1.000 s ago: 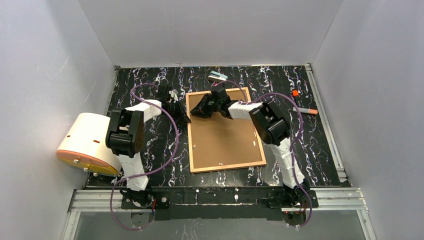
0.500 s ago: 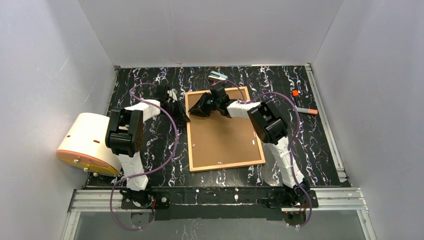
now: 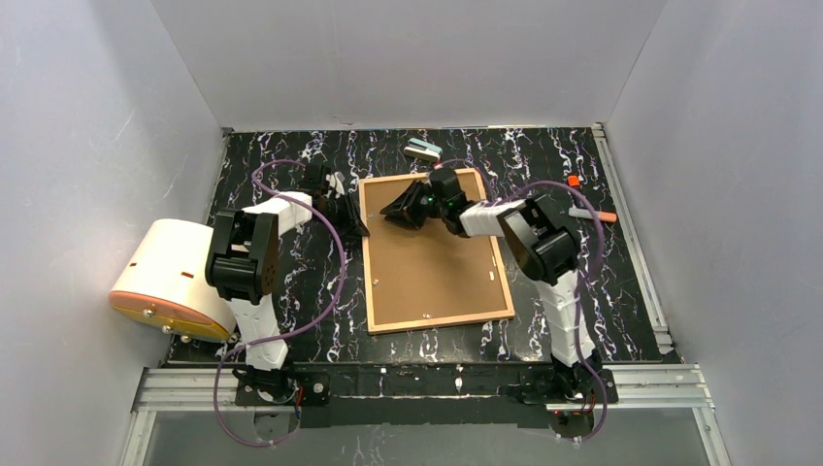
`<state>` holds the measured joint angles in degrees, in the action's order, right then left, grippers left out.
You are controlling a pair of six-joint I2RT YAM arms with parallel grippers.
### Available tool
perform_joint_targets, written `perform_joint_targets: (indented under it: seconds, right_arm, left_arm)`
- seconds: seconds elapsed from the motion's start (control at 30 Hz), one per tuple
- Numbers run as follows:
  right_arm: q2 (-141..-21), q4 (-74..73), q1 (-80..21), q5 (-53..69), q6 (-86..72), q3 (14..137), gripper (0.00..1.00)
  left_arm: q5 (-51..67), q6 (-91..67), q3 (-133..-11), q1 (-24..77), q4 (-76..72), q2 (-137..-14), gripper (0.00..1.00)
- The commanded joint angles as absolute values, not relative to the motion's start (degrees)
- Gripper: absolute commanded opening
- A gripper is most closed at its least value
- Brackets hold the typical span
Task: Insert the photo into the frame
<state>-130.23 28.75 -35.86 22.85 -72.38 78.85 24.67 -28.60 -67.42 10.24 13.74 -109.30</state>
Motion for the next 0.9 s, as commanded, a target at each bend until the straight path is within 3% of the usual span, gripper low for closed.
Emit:
perform_joint_targets:
  seconds: [0.0, 0.23, 0.33, 0.53, 0.87]
  right_arm:
    - [-118.9, 24.0, -32.0, 20.2, -67.0, 75.3, 0.38]
    - [-106.2, -0.8, -27.1, 10.6, -48.3, 73.7, 0.45]
    - [-102.2, -13.0, -25.5, 2.4, -38.4, 74.3, 0.56]
    - [-99.2, -28.8, -22.8, -3.9, -25.4, 74.8, 0.77]
    - [-99.0, -43.8, -22.5, -3.3, -18.8, 72.4, 0.8]
  left_arm:
    - [22.7, -27.8, -68.4, 10.3, 16.7, -109.4, 0.31]
    - [24.4, -28.8, -68.2, 10.1, 15.0, -106.4, 0.55]
    - [24.7, -28.8, -66.7, 10.1, 13.9, -104.2, 0.63]
    - [25.4, -28.3, -62.4, 10.1, 13.9, -100.1, 0.64]
    - [25.6, -28.9, -55.5, 10.1, 14.5, -93.7, 0.57]
